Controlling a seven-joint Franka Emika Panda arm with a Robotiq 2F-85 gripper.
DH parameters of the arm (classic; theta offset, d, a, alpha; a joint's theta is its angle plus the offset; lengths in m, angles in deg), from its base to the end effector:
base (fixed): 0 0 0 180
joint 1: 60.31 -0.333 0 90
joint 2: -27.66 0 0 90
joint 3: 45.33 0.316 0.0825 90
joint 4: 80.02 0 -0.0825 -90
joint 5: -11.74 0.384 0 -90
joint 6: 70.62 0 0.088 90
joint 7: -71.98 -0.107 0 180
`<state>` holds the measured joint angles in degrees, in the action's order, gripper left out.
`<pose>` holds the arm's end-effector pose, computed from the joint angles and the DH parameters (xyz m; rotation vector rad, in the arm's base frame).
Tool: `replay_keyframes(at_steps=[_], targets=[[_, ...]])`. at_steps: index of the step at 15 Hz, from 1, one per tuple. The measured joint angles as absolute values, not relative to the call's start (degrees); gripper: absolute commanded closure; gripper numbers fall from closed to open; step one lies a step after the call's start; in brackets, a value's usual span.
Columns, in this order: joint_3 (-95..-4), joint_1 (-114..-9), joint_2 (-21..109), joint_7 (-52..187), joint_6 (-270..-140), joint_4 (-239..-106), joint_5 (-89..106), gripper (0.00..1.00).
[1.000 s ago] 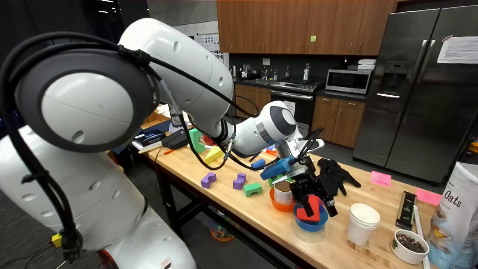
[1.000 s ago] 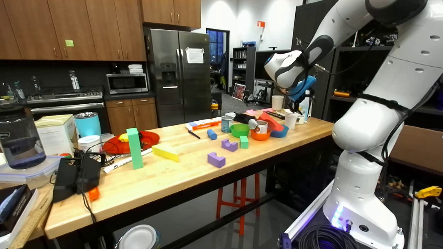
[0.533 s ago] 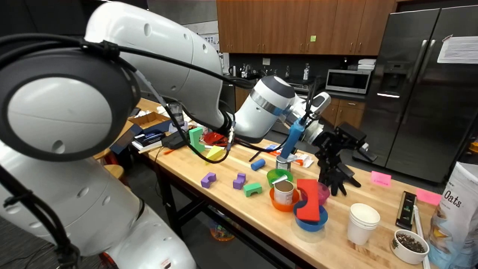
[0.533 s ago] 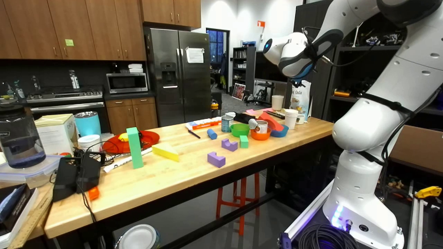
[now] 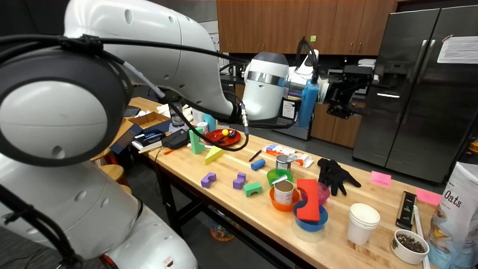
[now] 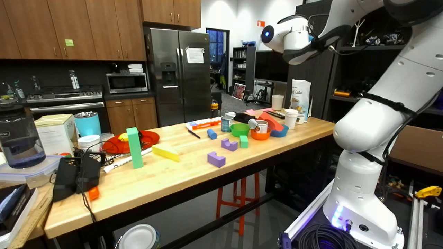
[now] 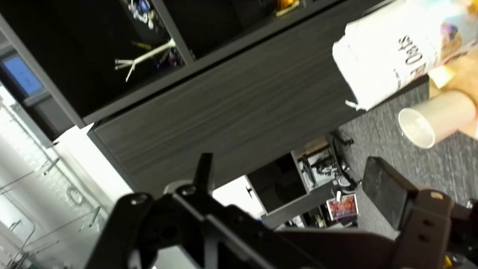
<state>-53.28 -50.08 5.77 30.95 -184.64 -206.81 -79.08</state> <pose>0.4269 -0.2151 0.6018 1.6994 -0.3315 0.4402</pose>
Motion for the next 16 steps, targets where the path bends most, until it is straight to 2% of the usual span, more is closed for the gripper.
replay_keyframes(at_steps=[10, 16], targets=[[-57.7, -53.4, 7.7, 17.9, -209.5, -198.4, -108.6, 0.00], [-61.4, -55.8, 14.4, 8.6, -223.3, -188.3, -120.7, 0.00]])
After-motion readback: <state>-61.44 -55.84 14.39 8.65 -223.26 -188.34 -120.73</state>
